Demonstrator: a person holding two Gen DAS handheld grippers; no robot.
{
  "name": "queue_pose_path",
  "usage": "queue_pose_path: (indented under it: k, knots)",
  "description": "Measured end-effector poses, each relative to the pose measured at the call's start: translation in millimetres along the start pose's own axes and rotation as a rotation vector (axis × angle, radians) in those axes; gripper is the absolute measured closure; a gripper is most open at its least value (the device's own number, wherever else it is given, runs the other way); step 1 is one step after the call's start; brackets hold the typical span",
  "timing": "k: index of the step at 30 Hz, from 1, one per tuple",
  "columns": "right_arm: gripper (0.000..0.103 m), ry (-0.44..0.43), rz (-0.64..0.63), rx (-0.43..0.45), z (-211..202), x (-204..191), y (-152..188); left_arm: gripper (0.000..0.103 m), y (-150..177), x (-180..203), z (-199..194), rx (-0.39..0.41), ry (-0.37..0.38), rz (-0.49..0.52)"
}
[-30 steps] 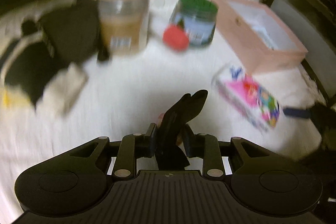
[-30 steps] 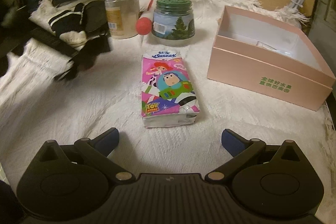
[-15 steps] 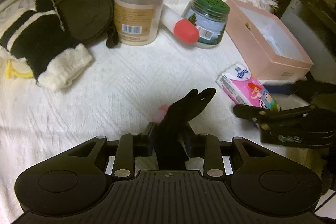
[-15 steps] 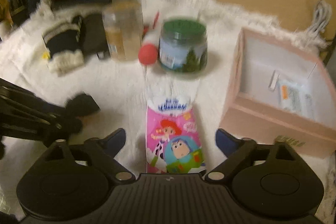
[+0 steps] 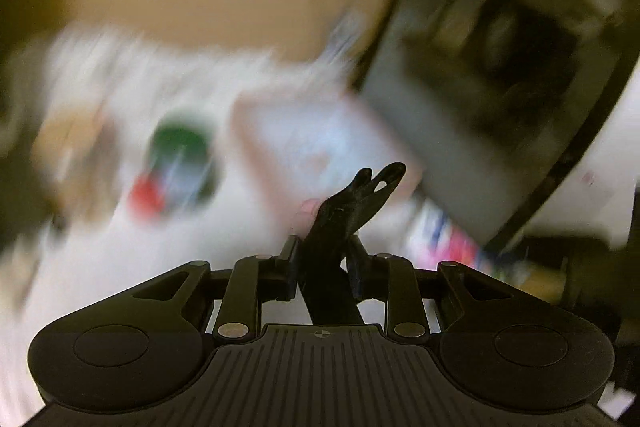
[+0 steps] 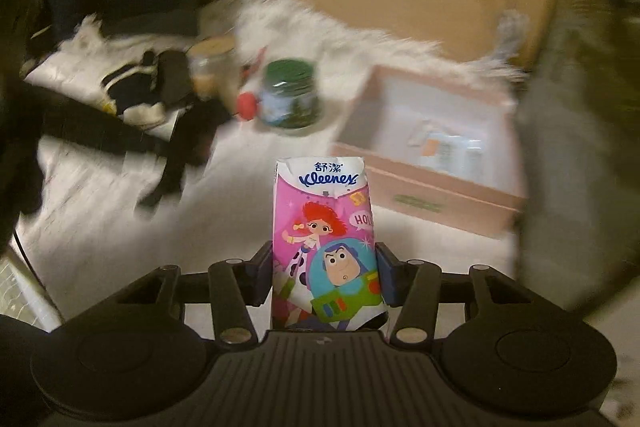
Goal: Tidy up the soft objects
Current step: 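Grasp a small black clip with the left gripper while the right gripper grasps the Kleenex pack, then carry the clip and tissue pack over the pink box and release both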
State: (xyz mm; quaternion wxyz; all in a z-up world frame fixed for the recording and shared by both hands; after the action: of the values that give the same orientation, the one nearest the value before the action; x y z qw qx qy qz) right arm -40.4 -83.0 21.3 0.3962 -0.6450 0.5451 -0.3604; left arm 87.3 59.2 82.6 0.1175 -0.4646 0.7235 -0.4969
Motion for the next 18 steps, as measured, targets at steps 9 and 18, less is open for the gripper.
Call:
queue_pose_path:
  k: [9, 18]
  knots:
    - [0.052, 0.110, 0.054, 0.071, -39.7, 38.5, 12.7, 0.073, -131.9, 70.1, 108.7, 0.132, 0.059, 0.048]
    - [0.052, 0.126, 0.066, 0.108, -37.6, 52.7, 7.2, 0.073, -89.1, 36.9, 119.6, 0.069, -0.014, -0.105]
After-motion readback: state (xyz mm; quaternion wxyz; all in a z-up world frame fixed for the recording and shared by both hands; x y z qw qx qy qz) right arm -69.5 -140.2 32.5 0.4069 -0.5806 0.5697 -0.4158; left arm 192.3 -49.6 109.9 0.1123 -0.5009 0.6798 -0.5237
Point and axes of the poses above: each gripper's, at about its wrist camera, not at the fingertips, and z roughly the way its jaws point, x to its right, y to its underside, the point moved 5 cm from there along z, roughly the way its jaws point, and after that the axes turned 14 degrees about x, right-handed, at the moved point
